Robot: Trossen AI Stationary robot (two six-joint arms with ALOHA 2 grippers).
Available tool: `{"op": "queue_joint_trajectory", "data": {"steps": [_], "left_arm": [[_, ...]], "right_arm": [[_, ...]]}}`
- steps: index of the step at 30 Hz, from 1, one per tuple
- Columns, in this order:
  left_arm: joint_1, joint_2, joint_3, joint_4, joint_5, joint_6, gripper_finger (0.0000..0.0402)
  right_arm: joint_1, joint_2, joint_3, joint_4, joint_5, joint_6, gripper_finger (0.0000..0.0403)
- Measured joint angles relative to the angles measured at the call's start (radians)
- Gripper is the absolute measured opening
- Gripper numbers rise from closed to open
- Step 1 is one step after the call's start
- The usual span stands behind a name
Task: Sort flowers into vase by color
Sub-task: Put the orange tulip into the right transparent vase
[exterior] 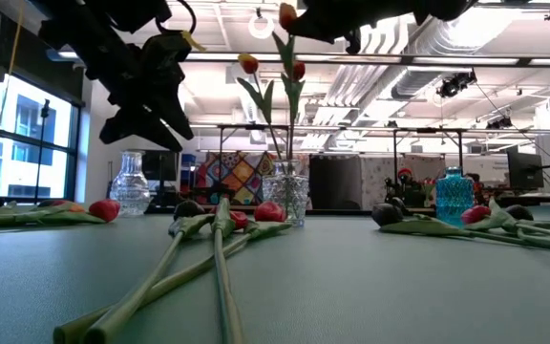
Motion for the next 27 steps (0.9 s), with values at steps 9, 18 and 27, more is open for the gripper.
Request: {"op": "queue_joint_trajectory", "data": {"steps": [9, 18, 27], "left_arm": [[0.002, -0.119, 0.000, -0.128, -0.060, -0.072, 0.0112], [0.002, -0.230, -0.001, -0.426, -0.116, -0.102, 0.0080], [0.002, -0.258, -0.001, -0.480, -0.122, -0.142, 0.0076]], "right_arm": [[0.000, -0.009, 0.000, -0.036, -0.029, 0.049, 0.0063], [0.010, -0.032, 0.000, -0.029, -0.012, 0.067, 0.0162], [-0.010, -0.046, 0.003, -0.196, 0.093, 0.154, 0.0167]]}}
